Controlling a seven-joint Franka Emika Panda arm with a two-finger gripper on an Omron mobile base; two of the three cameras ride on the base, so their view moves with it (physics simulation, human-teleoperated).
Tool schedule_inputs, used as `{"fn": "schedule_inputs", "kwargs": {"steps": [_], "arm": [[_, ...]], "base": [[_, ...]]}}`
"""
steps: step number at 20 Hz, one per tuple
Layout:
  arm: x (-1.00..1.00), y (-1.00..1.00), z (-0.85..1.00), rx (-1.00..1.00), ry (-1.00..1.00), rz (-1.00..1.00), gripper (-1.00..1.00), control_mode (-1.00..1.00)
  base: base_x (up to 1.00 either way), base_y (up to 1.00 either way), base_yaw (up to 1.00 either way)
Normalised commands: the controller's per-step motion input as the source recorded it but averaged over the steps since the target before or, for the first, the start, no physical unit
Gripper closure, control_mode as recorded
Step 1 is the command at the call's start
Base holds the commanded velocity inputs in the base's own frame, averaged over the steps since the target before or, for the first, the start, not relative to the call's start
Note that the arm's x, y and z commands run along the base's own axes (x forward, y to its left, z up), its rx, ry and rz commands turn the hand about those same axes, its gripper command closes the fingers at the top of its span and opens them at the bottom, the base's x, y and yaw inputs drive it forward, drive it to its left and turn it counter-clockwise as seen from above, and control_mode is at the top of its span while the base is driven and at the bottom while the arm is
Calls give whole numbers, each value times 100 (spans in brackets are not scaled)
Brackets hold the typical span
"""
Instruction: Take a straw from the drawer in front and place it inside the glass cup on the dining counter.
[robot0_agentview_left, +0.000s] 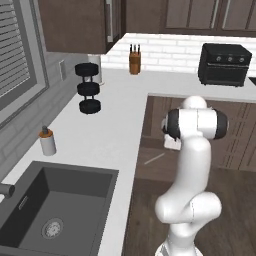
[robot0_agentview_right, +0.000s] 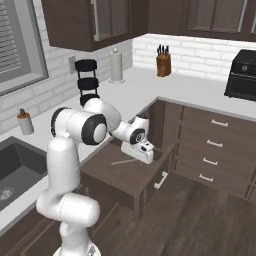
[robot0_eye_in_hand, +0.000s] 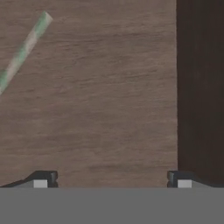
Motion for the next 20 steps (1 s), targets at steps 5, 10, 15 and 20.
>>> {"fn": "schedule_inputs", "kwargs": {"steps": [5,10,15,20], "arm": [[3,-15,-47,0,5,0,-100,-100],[0,-52,-41,-1,0,0,-100,-100],[-10,-80,-25,-5,0,0,-100,-100],[-47,-100,0,-11,-11,-4,-100,-100]], "base": [[0,0,0],[0,0,0],[0,0,0],[0,0,0]]}}
